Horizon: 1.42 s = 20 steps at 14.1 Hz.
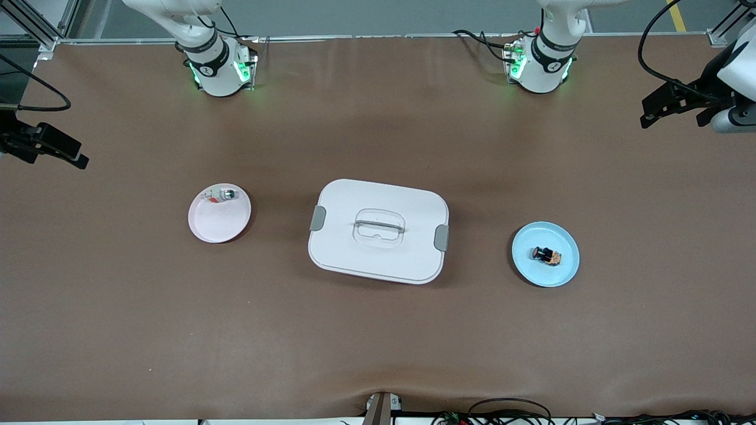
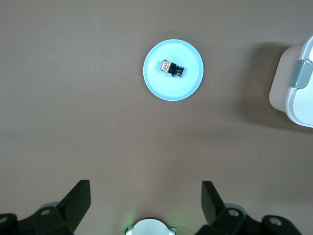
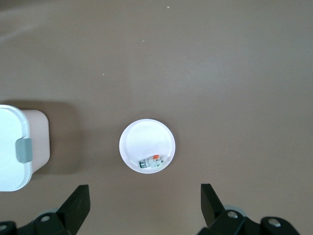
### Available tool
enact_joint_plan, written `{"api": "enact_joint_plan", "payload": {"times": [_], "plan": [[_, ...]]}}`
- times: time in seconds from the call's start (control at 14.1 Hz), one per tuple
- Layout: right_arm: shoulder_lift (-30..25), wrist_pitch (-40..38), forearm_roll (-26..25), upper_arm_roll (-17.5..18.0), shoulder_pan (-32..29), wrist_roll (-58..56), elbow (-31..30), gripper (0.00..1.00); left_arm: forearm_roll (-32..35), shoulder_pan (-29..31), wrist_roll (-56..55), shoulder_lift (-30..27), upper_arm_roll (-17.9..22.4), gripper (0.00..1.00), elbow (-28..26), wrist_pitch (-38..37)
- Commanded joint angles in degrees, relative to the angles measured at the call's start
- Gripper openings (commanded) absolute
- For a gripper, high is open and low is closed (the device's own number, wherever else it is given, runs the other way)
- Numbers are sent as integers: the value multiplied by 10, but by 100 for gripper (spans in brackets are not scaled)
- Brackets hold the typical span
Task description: Transfer orange switch to right arm and place
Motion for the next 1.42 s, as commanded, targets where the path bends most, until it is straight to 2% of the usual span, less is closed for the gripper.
{"api": "enact_joint_plan", "payload": {"times": [0.0, 0.43, 0.64, 0.92, 1.14, 1.35], "plan": [[-8, -6, 14, 1, -7, -22, 0, 100, -7, -1, 6, 3, 1, 100, 12, -2], [-9, -10, 9, 0, -6, -25, 0, 100, -8, 1, 7, 20, 2, 100, 18, -1], [-9, -19, 4, 3, -6, -25, 0, 100, -2, 0, 8, 40, 1, 100, 5, 28], [-9, -18, -2, 0, -6, -25, 0, 100, -1, -3, 22, 48, 0, 100, -65, 122], [-9, -17, -13, 1, -6, -25, 0, 100, -1, -2, 77, 61, 0, 100, -112, 188], [-9, -16, -15, 0, -6, -25, 0, 100, 1, -5, 96, 67, -4, 100, -183, 287]]}}
